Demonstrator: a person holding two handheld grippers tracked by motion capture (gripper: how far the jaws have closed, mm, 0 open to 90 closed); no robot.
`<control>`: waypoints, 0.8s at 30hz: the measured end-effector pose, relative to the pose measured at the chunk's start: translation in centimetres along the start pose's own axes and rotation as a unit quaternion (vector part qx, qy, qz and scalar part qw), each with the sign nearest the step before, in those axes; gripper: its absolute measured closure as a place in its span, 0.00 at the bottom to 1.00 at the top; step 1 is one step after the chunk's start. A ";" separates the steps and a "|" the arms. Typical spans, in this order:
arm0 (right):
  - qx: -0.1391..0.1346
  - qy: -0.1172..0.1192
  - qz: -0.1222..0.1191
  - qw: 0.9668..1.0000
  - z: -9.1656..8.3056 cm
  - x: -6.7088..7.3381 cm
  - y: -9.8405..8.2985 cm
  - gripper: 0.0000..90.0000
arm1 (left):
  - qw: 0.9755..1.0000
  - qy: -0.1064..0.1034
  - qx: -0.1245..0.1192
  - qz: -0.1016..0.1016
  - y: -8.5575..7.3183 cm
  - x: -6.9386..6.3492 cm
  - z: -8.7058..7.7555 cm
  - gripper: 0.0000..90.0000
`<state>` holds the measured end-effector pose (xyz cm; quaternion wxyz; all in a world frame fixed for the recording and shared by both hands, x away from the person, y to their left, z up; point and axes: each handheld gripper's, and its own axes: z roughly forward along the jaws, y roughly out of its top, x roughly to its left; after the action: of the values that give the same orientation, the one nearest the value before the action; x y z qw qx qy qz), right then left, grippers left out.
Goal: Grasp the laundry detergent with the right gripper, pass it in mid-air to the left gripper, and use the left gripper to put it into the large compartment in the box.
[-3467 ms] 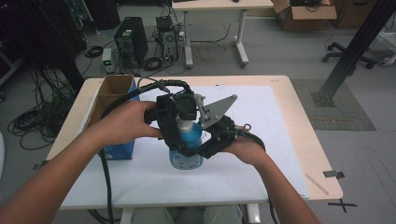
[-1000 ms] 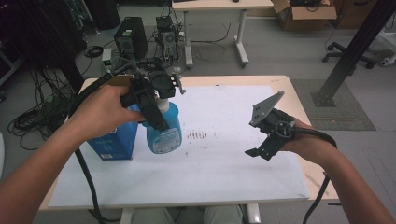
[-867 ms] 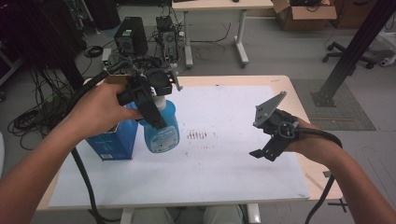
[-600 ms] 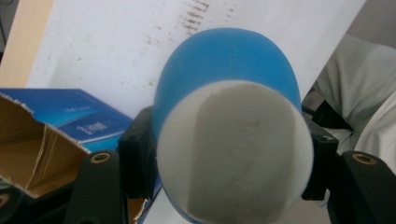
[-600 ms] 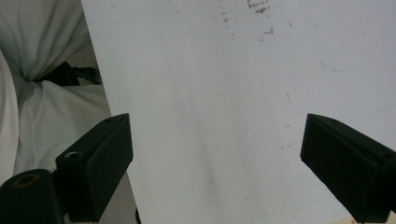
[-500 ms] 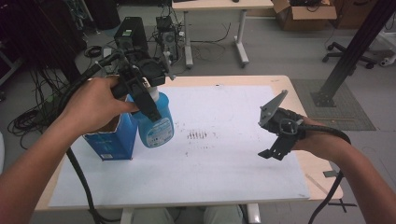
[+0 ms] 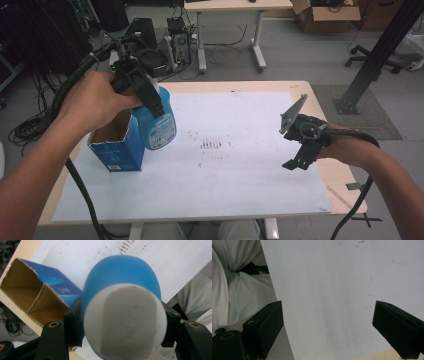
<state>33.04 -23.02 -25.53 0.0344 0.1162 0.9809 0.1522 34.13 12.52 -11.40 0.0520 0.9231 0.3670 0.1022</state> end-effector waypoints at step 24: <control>-0.009 0.000 -0.005 1.000 -0.1 -1.3 -0.1 0.11 | 0.966 0.062 -0.016 -0.252 -1.9 7.7 -3.5 0.42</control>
<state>34.23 -23.43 -25.39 0.0358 0.1105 0.9801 0.1611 37.49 19.26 -7.21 0.0679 0.7916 0.5887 0.1490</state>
